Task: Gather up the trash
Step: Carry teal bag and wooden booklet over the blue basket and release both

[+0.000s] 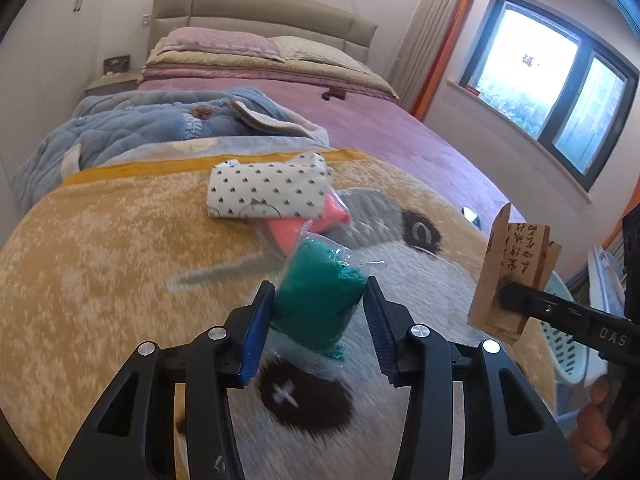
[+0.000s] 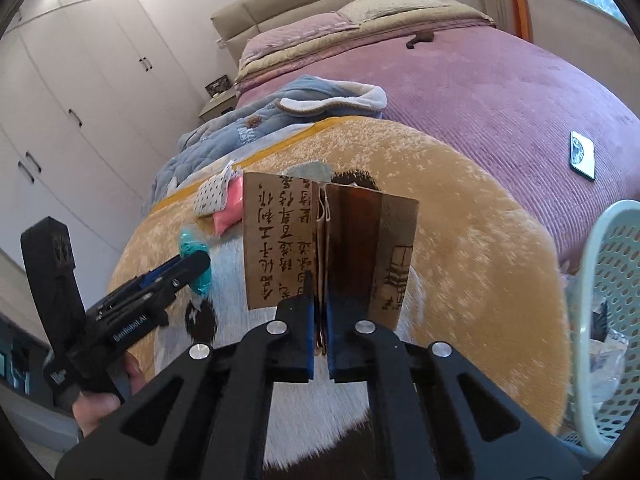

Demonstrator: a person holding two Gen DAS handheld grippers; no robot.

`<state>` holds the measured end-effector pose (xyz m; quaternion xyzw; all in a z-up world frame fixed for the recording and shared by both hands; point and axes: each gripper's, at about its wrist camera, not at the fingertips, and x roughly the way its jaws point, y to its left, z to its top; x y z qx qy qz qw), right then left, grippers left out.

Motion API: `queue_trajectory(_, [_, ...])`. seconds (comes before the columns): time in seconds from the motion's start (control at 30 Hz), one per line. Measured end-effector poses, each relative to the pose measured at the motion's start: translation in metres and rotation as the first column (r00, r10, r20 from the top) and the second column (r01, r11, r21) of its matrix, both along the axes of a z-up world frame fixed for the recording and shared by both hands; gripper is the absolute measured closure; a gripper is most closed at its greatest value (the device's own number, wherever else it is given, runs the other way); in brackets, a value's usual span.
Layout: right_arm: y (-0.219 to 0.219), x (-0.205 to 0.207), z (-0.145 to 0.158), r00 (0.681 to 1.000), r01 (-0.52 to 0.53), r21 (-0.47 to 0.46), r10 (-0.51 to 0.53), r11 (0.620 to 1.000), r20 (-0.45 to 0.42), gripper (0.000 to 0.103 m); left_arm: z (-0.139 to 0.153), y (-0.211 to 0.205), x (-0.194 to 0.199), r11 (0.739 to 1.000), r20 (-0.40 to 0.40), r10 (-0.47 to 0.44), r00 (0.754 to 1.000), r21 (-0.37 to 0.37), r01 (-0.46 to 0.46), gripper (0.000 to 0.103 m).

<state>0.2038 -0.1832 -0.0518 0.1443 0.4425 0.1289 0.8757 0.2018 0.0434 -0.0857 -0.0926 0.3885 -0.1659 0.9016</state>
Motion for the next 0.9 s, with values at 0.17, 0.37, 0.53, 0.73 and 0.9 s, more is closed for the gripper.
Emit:
queue_trajectory(0.17, [-0.016,-0.028,0.010,0.999,-0.031,-0.006,0.031,0.999,0.029,0.100,0.012,-0.007,-0.035,0.999,0.017,-0.028,0.999,-0.033,0.029,0.059])
queue_trajectory(0.37, [-0.058,-0.062,0.030,0.996,0.026,-0.001,-0.025,1.000,0.086,0.100,0.036,-0.031,-0.067,0.995,0.063,-0.082,0.995,-0.053,0.086,0.059])
queue_trajectory(0.53, [-0.103,-0.089,0.054,0.984,0.111,0.000,-0.110,0.994,0.143,0.100,0.071,-0.072,-0.088,0.987,0.135,-0.158,0.978,0.045,0.153,0.059])
queue_trajectory(0.73, [-0.170,-0.123,0.083,0.946,0.254,-0.004,-0.248,0.967,0.207,0.100,0.114,-0.135,-0.112,0.962,0.204,-0.271,0.941,0.071,0.262,0.059])
queue_trajectory(0.9, [-0.217,-0.131,0.089,0.923,0.330,0.041,-0.331,0.943,0.198,0.100,0.127,-0.201,-0.115,0.932,0.214,-0.363,0.907,0.084,0.354,0.059])
